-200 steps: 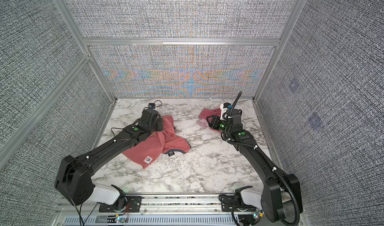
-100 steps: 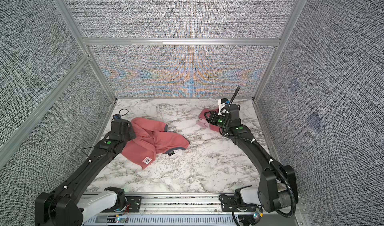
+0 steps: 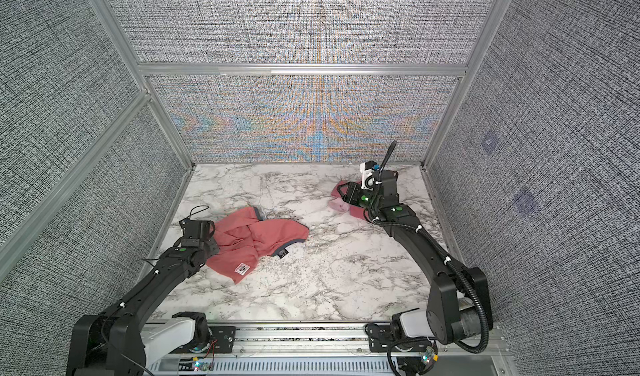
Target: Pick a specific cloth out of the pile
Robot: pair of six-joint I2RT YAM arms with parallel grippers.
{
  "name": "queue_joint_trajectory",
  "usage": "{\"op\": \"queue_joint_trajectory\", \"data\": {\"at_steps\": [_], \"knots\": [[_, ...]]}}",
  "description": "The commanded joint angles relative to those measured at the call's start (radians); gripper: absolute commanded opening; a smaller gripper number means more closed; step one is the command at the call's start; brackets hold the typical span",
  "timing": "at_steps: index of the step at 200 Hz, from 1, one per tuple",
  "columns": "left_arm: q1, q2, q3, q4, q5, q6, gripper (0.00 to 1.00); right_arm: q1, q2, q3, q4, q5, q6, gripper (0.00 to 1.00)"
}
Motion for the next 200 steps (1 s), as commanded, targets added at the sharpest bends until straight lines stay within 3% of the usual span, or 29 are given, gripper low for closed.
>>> {"op": "queue_joint_trajectory", "data": {"at_steps": [1, 15, 43, 60, 71, 90, 111, 134, 156, 200], "knots": [[0.004, -0.015, -0.005, 0.021, 0.042, -0.013, 0.0, 0.0, 0.001, 0.015, 0.0, -0.01, 0.002, 0.53], [0.004, -0.042, 0.014, 0.0, 0.033, -0.026, 0.27, 0.0, 0.003, 0.025, -0.009, -0.013, -0.001, 0.53], [0.004, -0.125, 0.063, -0.046, 0.015, -0.035, 0.45, 0.0, -0.008, 0.031, -0.024, -0.006, -0.014, 0.53], [0.004, -0.169, 0.077, -0.036, 0.024, -0.021, 0.45, 0.0, -0.022, 0.019, -0.03, 0.009, -0.016, 0.53], [0.003, -0.192, 0.082, 0.012, 0.088, 0.054, 0.45, 0.0, -0.034, 0.01, -0.028, 0.013, -0.018, 0.53], [-0.004, -0.196, 0.103, 0.07, 0.193, 0.063, 0.45, -0.001, -0.055, -0.009, -0.031, 0.028, -0.019, 0.53], [-0.089, -0.132, 0.185, 0.074, 0.198, 0.102, 0.44, -0.001, -0.086, -0.03, -0.042, 0.054, -0.024, 0.53], [-0.266, 0.001, 0.306, 0.087, 0.138, 0.157, 0.44, -0.002, -0.127, -0.053, -0.063, 0.09, -0.03, 0.53], [-0.391, 0.173, 0.403, 0.146, 0.184, 0.189, 0.44, -0.004, -0.173, -0.081, -0.079, 0.123, -0.03, 0.53], [-0.541, 0.497, 0.575, 0.194, 0.281, 0.246, 0.43, -0.005, -0.254, -0.109, -0.128, 0.161, -0.037, 0.53]]}}
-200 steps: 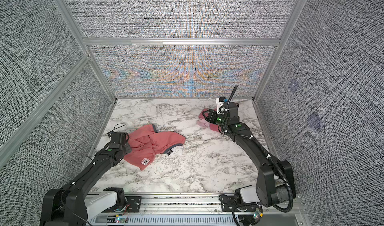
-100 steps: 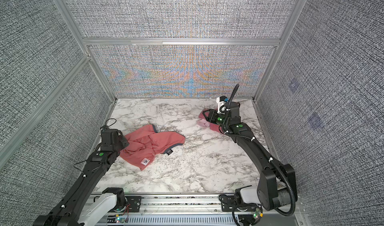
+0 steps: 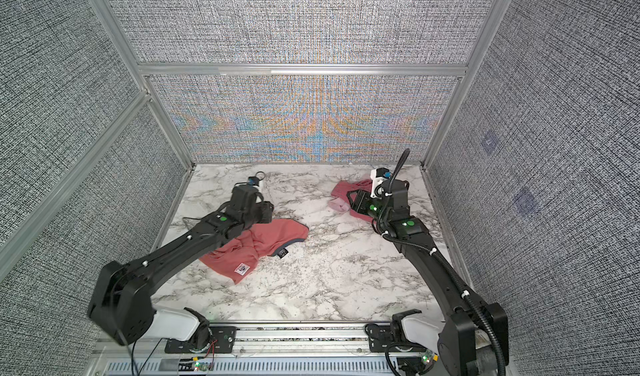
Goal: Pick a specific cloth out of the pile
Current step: 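Reach the left gripper forward over the red T-shirt and grasp its far edge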
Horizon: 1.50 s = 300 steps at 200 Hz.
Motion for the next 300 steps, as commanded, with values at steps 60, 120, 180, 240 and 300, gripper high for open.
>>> {"op": "queue_joint_trajectory", "data": {"at_steps": [60, 120, 180, 240, 300], "knots": [[-0.15, 0.329, 0.171, 0.01, 0.098, 0.073, 0.43, -0.003, -0.078, -0.048, -0.07, 0.073, -0.022, 0.53], [-0.186, 0.411, 0.203, -0.043, 0.05, 0.087, 0.42, -0.003, -0.045, -0.065, -0.036, 0.043, 0.003, 0.53], [-0.2, 0.479, 0.249, -0.088, 0.001, 0.088, 0.42, -0.003, -0.044, -0.066, -0.034, 0.046, 0.0, 0.53], [-0.201, 0.559, 0.289, -0.137, -0.038, 0.055, 0.29, -0.005, -0.035, -0.064, -0.034, 0.053, -0.009, 0.53], [-0.201, 0.57, 0.385, -0.155, -0.078, 0.072, 0.0, -0.012, -0.01, -0.042, -0.04, 0.057, -0.022, 0.53]]}}
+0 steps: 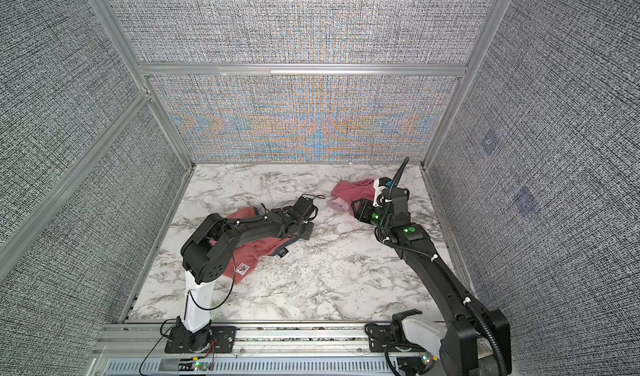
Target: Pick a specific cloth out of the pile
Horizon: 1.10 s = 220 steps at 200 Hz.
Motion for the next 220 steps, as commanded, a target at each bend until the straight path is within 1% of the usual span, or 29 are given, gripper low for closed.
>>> {"op": "queue_joint_trajectory", "data": {"at_steps": [1, 42, 59, 67, 93, 103, 118, 135, 174, 197, 220], "knots": [[0.0, 0.001, 0.049, -0.023, -0.025, 0.011, 0.0, -0.003, 0.01, 0.018, 0.015, 0.008, -0.007, 0.53], [0.009, 0.022, 0.259, -0.058, -0.092, 0.09, 0.0, -0.004, 0.028, 0.044, 0.004, 0.008, -0.006, 0.53], [0.028, 0.01, 0.33, -0.06, -0.091, 0.103, 0.0, -0.004, 0.03, 0.044, 0.003, 0.006, -0.003, 0.53], [0.043, -0.007, 0.345, -0.051, -0.08, 0.102, 0.0, -0.004, 0.033, 0.075, 0.002, 0.005, -0.002, 0.53], [0.088, -0.079, 0.36, -0.036, -0.057, 0.097, 0.0, -0.004, 0.035, 0.085, 0.004, 0.002, -0.001, 0.53], [0.102, -0.141, 0.348, -0.034, -0.056, 0.096, 0.0, -0.004, 0.034, 0.087, 0.007, 0.0, 0.0, 0.53], [0.125, -0.218, 0.304, -0.025, -0.072, 0.09, 0.0, -0.004, 0.038, 0.088, 0.011, -0.002, 0.004, 0.53], [0.149, -0.324, 0.21, -0.002, -0.089, 0.07, 0.0, -0.004, 0.043, 0.09, 0.016, -0.017, 0.007, 0.53], [0.197, -0.617, -0.106, 0.076, -0.129, 0.015, 0.0, -0.004, 0.05, 0.086, 0.044, -0.041, 0.02, 0.54], [0.224, -0.778, -0.256, 0.056, -0.152, -0.046, 0.0, -0.004, 0.062, 0.093, 0.054, -0.048, 0.018, 0.54], [0.243, -0.886, -0.372, -0.007, -0.188, -0.116, 0.0, -0.004, 0.082, 0.098, 0.07, -0.067, 0.02, 0.54]]}}
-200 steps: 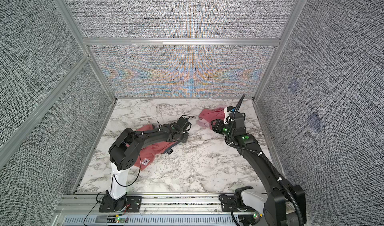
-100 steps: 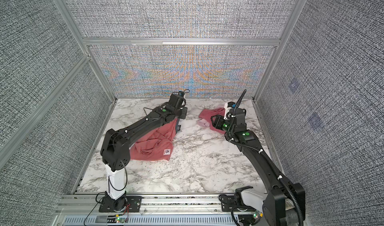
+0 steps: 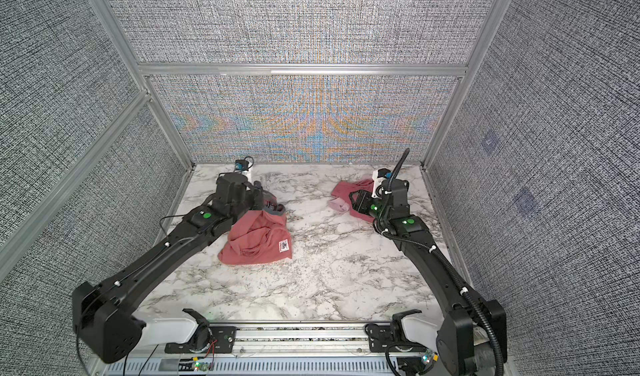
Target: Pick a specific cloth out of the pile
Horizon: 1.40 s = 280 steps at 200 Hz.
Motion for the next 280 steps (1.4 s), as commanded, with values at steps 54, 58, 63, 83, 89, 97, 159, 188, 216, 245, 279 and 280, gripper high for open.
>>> {"op": "queue_joint_trajectory", "data": {"at_steps": [54, 58, 63, 83, 89, 97, 159, 188, 216, 245, 279, 280], "knots": [[0.037, -0.259, -0.282, -0.207, -0.098, -0.257, 0.0, 0.0, 0.07, 0.023, 0.074, -0.078, 0.022, 0.54], [0.039, -0.27, -0.294, -0.22, -0.102, -0.268, 0.0, 0.0, 0.072, 0.024, 0.077, -0.081, 0.023, 0.54], [0.042, -0.28, -0.31, -0.236, -0.107, -0.283, 0.0, 0.0, 0.074, 0.022, 0.081, -0.083, 0.025, 0.54], [0.061, -0.323, -0.381, -0.275, -0.112, -0.335, 0.0, 0.001, 0.084, 0.019, 0.095, -0.092, 0.03, 0.54], [0.068, -0.332, -0.402, -0.28, -0.108, -0.35, 0.0, 0.001, 0.085, 0.017, 0.1, -0.096, 0.033, 0.54], [0.078, -0.343, -0.428, -0.28, -0.099, -0.365, 0.0, 0.002, 0.089, 0.016, 0.104, -0.102, 0.034, 0.54], [0.129, -0.315, -0.607, -0.176, -0.013, -0.425, 0.0, 0.014, 0.078, -0.005, 0.112, -0.119, 0.041, 0.54], [0.135, -0.281, -0.661, -0.141, 0.018, -0.451, 0.0, 0.02, 0.072, -0.009, 0.11, -0.117, 0.044, 0.54], [0.14, -0.274, -0.708, -0.096, 0.055, -0.461, 0.0, 0.029, 0.063, -0.01, 0.108, -0.112, 0.048, 0.54], [0.143, -0.253, -0.735, -0.06, 0.08, -0.464, 0.0, 0.038, 0.044, -0.022, 0.108, -0.099, 0.053, 0.54], [0.142, -0.227, -0.761, -0.034, 0.089, -0.469, 0.0, 0.049, 0.022, -0.027, 0.107, -0.083, 0.059, 0.54], [0.142, -0.228, -0.761, -0.033, 0.089, -0.47, 0.0, 0.049, 0.021, -0.027, 0.106, -0.082, 0.059, 0.54]]}}
